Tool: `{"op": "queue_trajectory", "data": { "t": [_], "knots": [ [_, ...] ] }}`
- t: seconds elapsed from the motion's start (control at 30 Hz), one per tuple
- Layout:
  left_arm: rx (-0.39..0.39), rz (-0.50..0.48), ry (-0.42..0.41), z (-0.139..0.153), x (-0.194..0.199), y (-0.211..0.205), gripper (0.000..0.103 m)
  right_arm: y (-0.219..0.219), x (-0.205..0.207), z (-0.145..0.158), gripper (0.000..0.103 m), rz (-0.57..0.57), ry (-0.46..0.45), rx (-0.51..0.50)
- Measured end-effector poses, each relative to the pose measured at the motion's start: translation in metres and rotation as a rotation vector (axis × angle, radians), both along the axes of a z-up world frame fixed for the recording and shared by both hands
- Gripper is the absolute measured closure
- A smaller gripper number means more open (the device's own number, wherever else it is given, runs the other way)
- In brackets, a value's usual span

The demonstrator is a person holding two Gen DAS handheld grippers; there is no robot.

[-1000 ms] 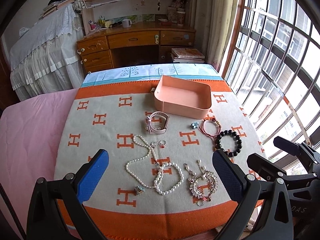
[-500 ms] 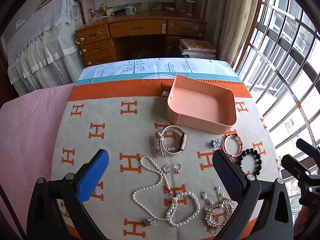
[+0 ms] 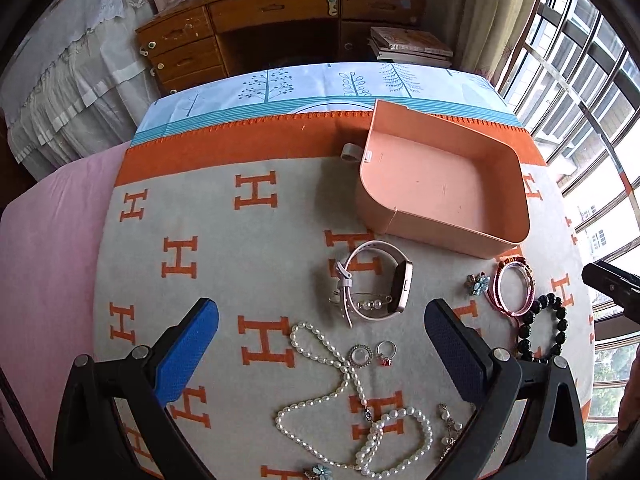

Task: Organize jewelry
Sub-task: 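Lower the right tool onto the black bead bracelet and close it, then grasp the red string bangle with the left tool while the right tool holds the black beads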

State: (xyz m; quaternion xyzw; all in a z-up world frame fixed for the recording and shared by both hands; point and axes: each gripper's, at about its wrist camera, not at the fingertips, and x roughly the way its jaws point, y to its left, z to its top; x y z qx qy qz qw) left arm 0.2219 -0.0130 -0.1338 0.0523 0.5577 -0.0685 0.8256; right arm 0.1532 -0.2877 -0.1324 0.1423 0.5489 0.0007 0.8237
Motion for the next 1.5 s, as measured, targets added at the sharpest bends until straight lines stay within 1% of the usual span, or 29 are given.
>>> {"op": "queue_trajectory", "data": {
  "t": [0.07, 0.23, 0.37, 0.4, 0.43, 0.47, 0.5, 0.53, 0.57, 0.6, 0.63, 0.67, 0.7, 0.73, 0.77, 0.9, 1.13, 1.3, 1.33, 1.37, 1.43, 1.47, 1.5],
  "knots": [
    [-0.005, -0.024, 0.02, -0.007, -0.002, -0.007, 0.009, 0.001, 0.001, -0.011, 0.038, 0.006, 0.034, -0.005],
    [-0.024, -0.095, 0.056, -0.021, -0.01, -0.03, 0.013, -0.001, -0.004, -0.031, 0.038, 0.03, 0.09, -0.05],
    [-0.059, -0.147, 0.08, -0.025, -0.015, -0.051, 0.023, -0.003, -0.012, -0.045, 0.038, 0.057, 0.133, -0.065],
    [-0.07, -0.156, 0.089, -0.026, -0.016, -0.056, 0.024, -0.002, -0.014, -0.049, 0.041, 0.064, 0.141, -0.073],
    [-0.082, -0.164, 0.098, -0.027, -0.017, -0.062, 0.029, -0.002, -0.015, -0.053, 0.044, 0.07, 0.147, -0.083],
    [-0.092, -0.172, 0.109, -0.029, -0.016, -0.068, 0.035, -0.001, -0.017, -0.057, 0.051, 0.075, 0.159, -0.089],
    [-0.101, -0.18, 0.124, -0.03, -0.018, -0.075, 0.038, 0.0, -0.018, -0.06, 0.053, 0.077, 0.164, -0.099],
    [-0.109, -0.188, 0.139, -0.032, -0.018, -0.08, 0.042, 0.002, -0.02, -0.056, 0.055, 0.082, 0.139, -0.117],
    [-0.116, -0.196, 0.151, -0.033, -0.018, -0.086, 0.045, 0.004, -0.021, -0.057, 0.059, 0.09, 0.148, -0.128],
    [-0.12, -0.205, 0.159, -0.034, -0.018, -0.092, 0.047, 0.007, -0.022, -0.054, 0.066, 0.093, 0.134, -0.151],
    [-0.121, -0.215, 0.164, -0.035, -0.019, -0.098, 0.051, 0.009, -0.023, -0.054, 0.069, 0.095, 0.129, -0.168],
    [-0.12, -0.225, 0.167, -0.035, -0.019, -0.105, 0.058, 0.011, -0.024, -0.053, 0.078, 0.097, 0.118, -0.194],
    [-0.124, -0.233, 0.174, -0.036, -0.019, -0.11, 0.061, 0.013, -0.026, -0.053, 0.086, 0.102, 0.112, -0.2],
    [-0.133, -0.239, 0.185, -0.036, -0.019, -0.116, 0.065, 0.013, -0.028, -0.052, 0.087, 0.105, 0.107, -0.19],
    [-0.145, -0.239, 0.2, -0.038, -0.018, -0.12, 0.067, 0.013, -0.03, -0.052, 0.087, 0.103, 0.104, -0.175],
    [-0.17, -0.213, 0.248, -0.046, -0.008, -0.139, 0.067, 0.01, -0.045, -0.053, 0.087, 0.083, 0.081, -0.142],
    [-0.117, -0.148, 0.245, -0.058, 0.001, -0.148, 0.067, 0.011, -0.076, -0.058, 0.087, 0.074, 0.038, -0.103],
    [-0.103, -0.121, 0.257, -0.071, 0.004, -0.156, 0.068, 0.008, -0.087, -0.061, 0.087, 0.06, 0.012, -0.068],
    [-0.1, -0.118, 0.259, -0.073, 0.004, -0.158, 0.07, 0.007, -0.089, -0.061, 0.087, 0.058, 0.009, -0.061],
    [-0.097, -0.116, 0.262, -0.075, 0.003, -0.16, 0.076, 0.007, -0.089, -0.061, 0.087, 0.057, 0.007, -0.054],
    [-0.084, -0.113, 0.261, -0.08, 0.005, -0.167, 0.084, 0.003, -0.089, -0.062, 0.087, 0.054, 0.003, -0.041],
    [-0.073, -0.113, 0.246, -0.082, 0.005, -0.172, 0.093, 0.003, -0.089, -0.062, 0.087, 0.053, 0.001, -0.035],
    [-0.066, -0.12, 0.249, -0.084, 0.006, -0.176, 0.097, 0.002, -0.09, -0.062, 0.087, 0.052, 0.0, -0.03]
  ]
}}
